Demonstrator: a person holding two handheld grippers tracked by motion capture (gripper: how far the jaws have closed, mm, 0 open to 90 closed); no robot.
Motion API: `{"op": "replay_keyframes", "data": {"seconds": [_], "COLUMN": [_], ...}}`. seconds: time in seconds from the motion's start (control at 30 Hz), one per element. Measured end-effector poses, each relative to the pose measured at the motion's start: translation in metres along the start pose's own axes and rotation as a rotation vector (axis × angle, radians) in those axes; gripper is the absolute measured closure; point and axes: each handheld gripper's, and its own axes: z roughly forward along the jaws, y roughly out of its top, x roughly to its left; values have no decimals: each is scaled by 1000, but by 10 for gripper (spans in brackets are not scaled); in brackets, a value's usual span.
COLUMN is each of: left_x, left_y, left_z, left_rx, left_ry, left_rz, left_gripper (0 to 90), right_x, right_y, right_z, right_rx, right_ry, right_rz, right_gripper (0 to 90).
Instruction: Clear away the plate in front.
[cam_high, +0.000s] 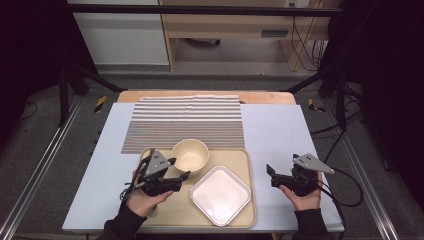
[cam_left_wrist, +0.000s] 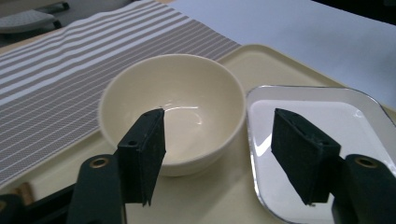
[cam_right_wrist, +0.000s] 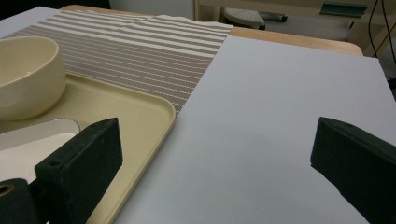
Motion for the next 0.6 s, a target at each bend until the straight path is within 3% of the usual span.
{"op": "replay_keyframes", "data": {"seconds": [0.33,0.6], "left_x": [42,62], "left_y": [-27,-41], "left_z": [-15,-21], "left_rx": [-8,-30], "left_ry": [100,139], "left_rz": [-61,-96], "left_gripper": [240,224], "right_x": [-3,-6], "right_y": [0,-1], "right_z": [0,1], "right_rx": [5,6], "right_ry": [-3,-1], "right_rz": [8,11], "right_gripper": [24,24]}}
